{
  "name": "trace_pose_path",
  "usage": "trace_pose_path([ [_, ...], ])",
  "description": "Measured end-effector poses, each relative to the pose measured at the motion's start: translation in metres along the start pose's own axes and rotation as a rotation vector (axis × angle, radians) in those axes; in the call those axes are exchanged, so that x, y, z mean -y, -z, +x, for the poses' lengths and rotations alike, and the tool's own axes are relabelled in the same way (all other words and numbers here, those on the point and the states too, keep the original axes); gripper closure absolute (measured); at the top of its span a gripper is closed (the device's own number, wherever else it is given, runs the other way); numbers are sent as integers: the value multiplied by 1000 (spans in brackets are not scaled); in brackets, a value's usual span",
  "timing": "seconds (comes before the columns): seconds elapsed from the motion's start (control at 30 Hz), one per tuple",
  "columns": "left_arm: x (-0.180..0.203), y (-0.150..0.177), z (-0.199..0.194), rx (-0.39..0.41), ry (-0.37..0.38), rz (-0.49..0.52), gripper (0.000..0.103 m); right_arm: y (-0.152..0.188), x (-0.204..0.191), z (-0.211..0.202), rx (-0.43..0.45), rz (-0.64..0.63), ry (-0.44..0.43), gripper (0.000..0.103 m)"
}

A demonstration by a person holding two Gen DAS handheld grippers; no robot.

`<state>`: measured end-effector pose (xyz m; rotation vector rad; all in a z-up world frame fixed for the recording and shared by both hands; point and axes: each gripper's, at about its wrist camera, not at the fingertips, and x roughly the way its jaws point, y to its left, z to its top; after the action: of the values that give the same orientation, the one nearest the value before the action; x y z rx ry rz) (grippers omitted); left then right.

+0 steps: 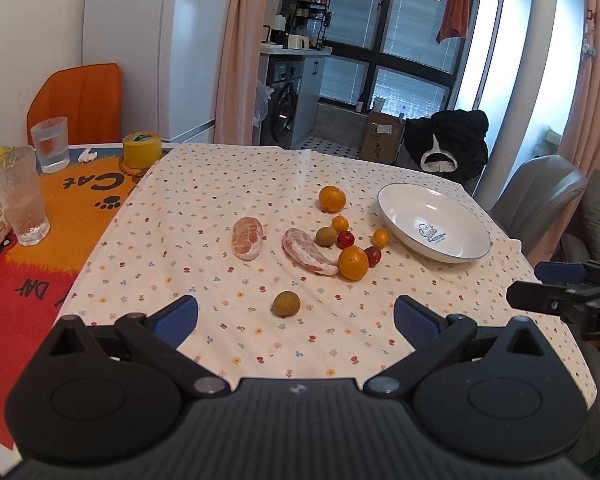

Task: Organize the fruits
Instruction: 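Grasp the small brown-green fruit with the left tool while the right tool grasps a mandarin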

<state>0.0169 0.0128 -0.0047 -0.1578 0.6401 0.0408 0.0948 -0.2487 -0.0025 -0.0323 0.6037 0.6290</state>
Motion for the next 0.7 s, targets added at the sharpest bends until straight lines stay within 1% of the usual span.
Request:
trace_pose_path([
  [0.23,-13,-1,19,3,-38,-36,0,-6,-1,27,-44,-37,-18,0],
  [0.4,-13,-5,31,16,-61,-29,0,-10,4,44,-71,-25,-93,0],
  [0.5,-11,-5,41,4,-45,-32,0,-12,9,54,-76,-4,-118,0],
  [0.67,-7,-3,59,-12,-27,-33,1,-15,22,73,-84,40,-121,0],
  [0.7,-7,-2,63,-16,-22,-36,2,-15,25,76,-79,44,-122,0],
])
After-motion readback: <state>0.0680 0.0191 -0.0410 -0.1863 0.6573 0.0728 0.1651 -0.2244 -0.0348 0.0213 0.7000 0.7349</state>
